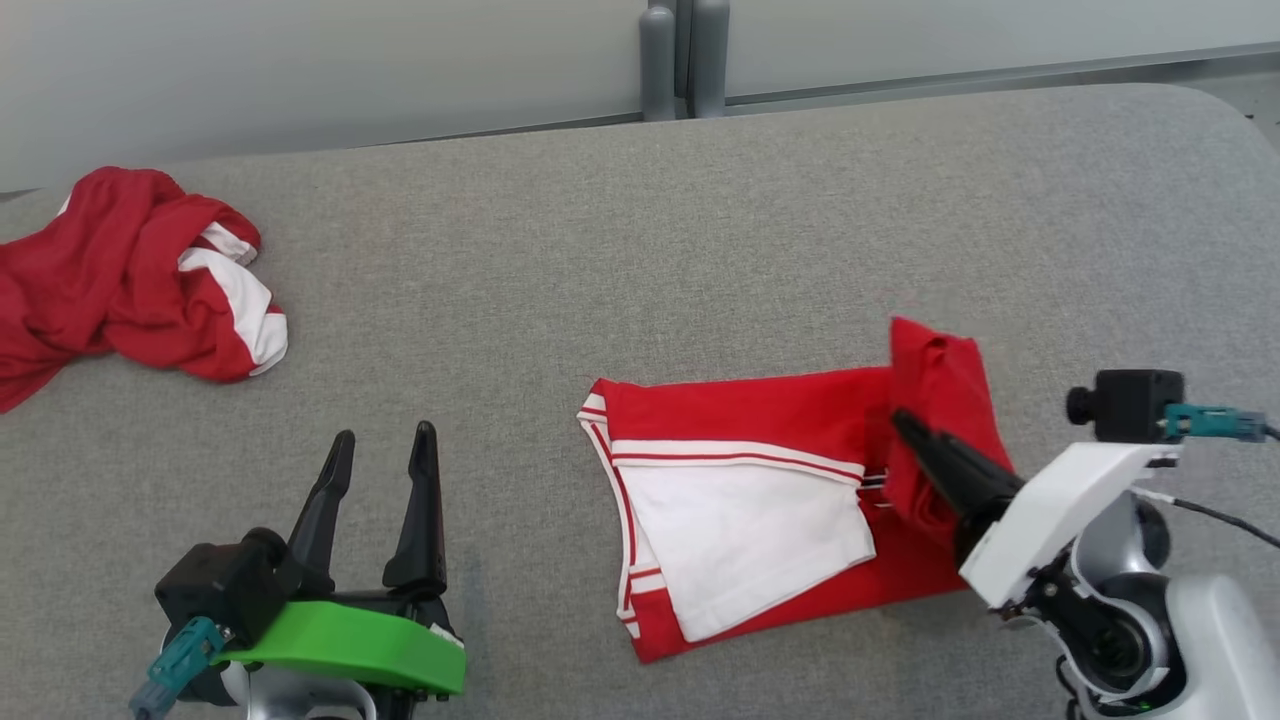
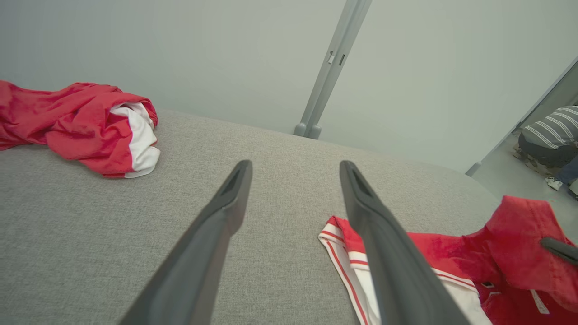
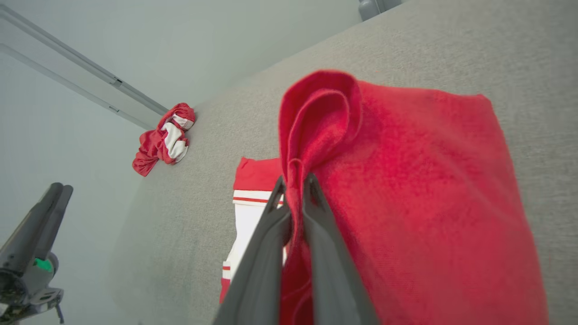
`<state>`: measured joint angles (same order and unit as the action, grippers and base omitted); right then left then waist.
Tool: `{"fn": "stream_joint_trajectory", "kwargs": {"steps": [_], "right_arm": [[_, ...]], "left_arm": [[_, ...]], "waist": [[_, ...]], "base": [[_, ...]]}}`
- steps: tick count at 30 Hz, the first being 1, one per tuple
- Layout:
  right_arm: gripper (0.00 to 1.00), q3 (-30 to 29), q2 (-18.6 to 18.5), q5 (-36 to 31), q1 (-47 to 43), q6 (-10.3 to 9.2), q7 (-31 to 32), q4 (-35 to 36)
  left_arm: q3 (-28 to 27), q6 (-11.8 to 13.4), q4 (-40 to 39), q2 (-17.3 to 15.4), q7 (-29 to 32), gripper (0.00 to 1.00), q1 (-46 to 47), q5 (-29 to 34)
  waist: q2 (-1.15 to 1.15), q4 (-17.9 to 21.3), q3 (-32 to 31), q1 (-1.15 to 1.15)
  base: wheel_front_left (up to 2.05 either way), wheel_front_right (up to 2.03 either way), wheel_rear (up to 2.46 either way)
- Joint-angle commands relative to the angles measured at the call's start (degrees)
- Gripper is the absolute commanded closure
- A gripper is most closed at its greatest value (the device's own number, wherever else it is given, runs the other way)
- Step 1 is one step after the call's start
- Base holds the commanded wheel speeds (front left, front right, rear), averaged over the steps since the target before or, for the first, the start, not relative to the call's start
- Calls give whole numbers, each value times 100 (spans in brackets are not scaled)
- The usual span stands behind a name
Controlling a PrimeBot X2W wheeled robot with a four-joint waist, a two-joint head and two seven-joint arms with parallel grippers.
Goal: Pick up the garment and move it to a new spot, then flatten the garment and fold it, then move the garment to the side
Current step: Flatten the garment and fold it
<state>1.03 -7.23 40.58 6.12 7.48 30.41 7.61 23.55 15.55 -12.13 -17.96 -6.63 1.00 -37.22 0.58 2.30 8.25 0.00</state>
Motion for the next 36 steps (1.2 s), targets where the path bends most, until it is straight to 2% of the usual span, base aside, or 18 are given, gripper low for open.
{"fn": "stream_joint_trajectory", "kwargs": {"steps": [1, 6, 13, 22, 30, 31, 32, 33, 34, 36], "right_arm": [[100, 179, 79, 74, -52, 2, 91, 10], [100, 707, 269, -3, 182, 2, 0, -319], [100, 1263, 410, 46, 620, 3, -332, -1189], [100, 1734, 429, 264, 1107, 3, -739, -2086], [100, 2022, 430, 290, 1395, 3, -936, -2682], [90, 2055, 429, 384, 1407, 2, -937, -2744], [66, 2083, 428, 452, 1424, 2, -943, -2781], [4, 2114, 429, 503, 1458, 2, -967, -2809], [0, 2157, 431, 576, 1484, 3, -994, -2822], [0, 2231, 427, 750, 1547, 2, -1048, -2809]], "left_arm": [[1, -30, 25, -2, -17, 0, 69, -24], [49, -46, 45, 27, -27, 0, 127, -37], [131, -105, 90, 72, -35, 0, 246, -23], [220, -153, 187, 139, -58, 0, 343, 3], [225, -193, 287, 153, -106, 0, 386, -59], [225, -193, 300, 154, -108, 0, 389, -63], [221, -191, 313, 158, -118, 0, 390, -64], [220, -188, 322, 161, -128, 0, 387, -58], [220, -187, 331, 163, -136, 0, 383, -60], [229, -180, 339, 167, -143, 0, 375, -67]], "waist": [[-58, -55, -21, 0], [-58, -193, -14, 0], [-58, -453, 27, 0], [-58, -733, 47, 0], [-58, -811, 20, 0], [-58, -810, 14, 0], [-58, -807, 8, 0], [-58, -803, 1, 0], [-58, -798, -8, 0], [-58, -786, -20, 0]], "base": [[0, 0, 0], [0, 0, 0], [0, 0, 0], [0, 0, 0], [0, 0, 0], [0, 0, 0], [0, 0, 0], [0, 0, 0], [0, 0, 0], [0, 0, 0]]}}
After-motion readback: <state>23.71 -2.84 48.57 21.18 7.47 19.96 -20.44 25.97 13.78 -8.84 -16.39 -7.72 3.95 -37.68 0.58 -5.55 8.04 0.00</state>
